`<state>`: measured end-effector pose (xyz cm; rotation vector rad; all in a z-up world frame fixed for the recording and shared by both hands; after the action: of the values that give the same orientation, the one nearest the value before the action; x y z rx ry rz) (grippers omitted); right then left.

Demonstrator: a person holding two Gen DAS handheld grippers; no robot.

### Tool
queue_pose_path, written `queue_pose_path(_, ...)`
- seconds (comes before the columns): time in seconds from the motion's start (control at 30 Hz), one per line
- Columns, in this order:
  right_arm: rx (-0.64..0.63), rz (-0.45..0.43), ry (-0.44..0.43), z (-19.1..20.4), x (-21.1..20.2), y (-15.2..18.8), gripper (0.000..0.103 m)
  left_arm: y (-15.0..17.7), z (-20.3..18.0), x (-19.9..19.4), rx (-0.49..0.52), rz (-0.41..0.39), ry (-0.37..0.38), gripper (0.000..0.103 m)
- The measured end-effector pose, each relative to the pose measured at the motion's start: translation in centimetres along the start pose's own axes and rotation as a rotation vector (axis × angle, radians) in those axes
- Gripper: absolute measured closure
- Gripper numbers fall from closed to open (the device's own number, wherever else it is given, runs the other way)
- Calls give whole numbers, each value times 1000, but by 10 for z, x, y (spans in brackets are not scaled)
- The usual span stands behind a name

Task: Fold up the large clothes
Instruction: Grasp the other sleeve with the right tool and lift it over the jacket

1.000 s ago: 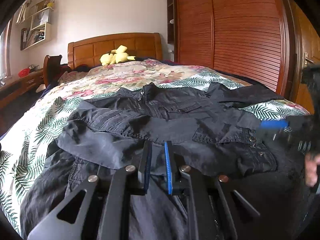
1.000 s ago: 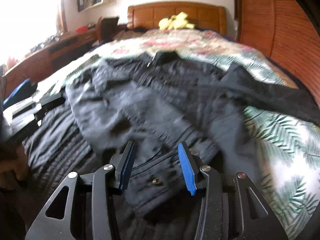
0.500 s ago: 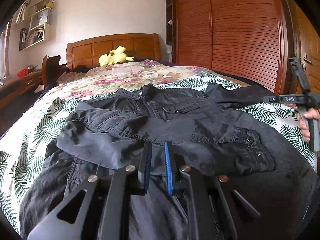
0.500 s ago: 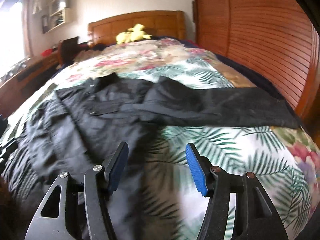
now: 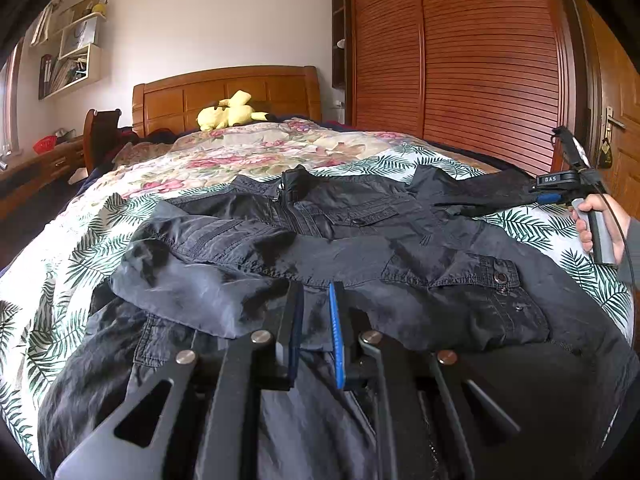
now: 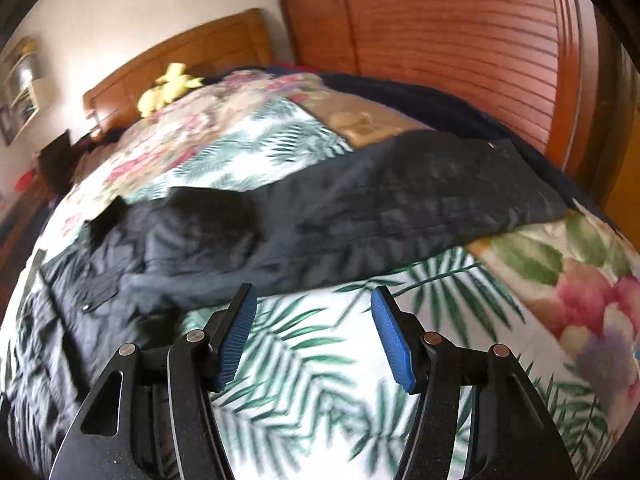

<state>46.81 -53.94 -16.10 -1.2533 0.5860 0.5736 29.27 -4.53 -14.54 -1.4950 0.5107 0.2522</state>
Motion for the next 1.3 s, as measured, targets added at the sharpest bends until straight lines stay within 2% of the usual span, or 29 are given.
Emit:
queue_pose_path(0.17,99,56,2,-29,24,-6,42,0,0,0,0,1,0,93)
queue_pose_path(0.33,189,44,-30,-47,31,-18,42,0,0,2,2,5,2,93)
queue_pose_path(0.5,247,38,-1,-60,41,-35,43,1,-1,1,2,-1,8,93)
queue_pose_path(0.53,242,42,10,-60,43,-37,48,1,-1,1,3,0,9,93)
queue_pose_path(0.57,216,54,53,-58,46,-41,78,1,-1,1,4,2,11,93)
queue_pose_path(0.6,166,83,114,-54,50,-44,92,1,-1,1,8,3,11,93)
queue_pose_path(0.63,100,111,155,-46,53,-50,93,1,-1,0,10,3,12,93)
queue_pose_path(0.7,34,62,171,-28,38,-65,97,1,-2,-2,12,-4,14,93)
queue_pose_path(0.83,-123,-67,95,35,-14,-89,98,0,-2,-4,14,-5,21,93)
queue_pose_path(0.93,-240,-113,0,91,-46,-87,98,0,-1,-5,10,-8,26,93)
queue_pose_path(1.03,-367,-132,-132,158,-76,-67,98,0,0,-6,7,-9,26,93)
queue_pose_path(1.17,-524,-106,-291,239,-110,-22,98,0,-1,-5,8,-6,27,93)
queue_pose_path(1.3,-629,-69,-355,285,-121,16,96,0,0,-5,6,-4,29,93)
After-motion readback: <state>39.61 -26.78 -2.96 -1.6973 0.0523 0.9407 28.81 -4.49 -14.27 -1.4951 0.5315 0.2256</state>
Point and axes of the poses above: each gripper's, at about its wrist camera, not at the fingertips, and x roughly the way its jaws point, z to its left, y to its underside, the point moved 2 cm from there along x, roughly the way its jaws point, and after that the axes turned 1 degree about -y, right-handed, at the moved point
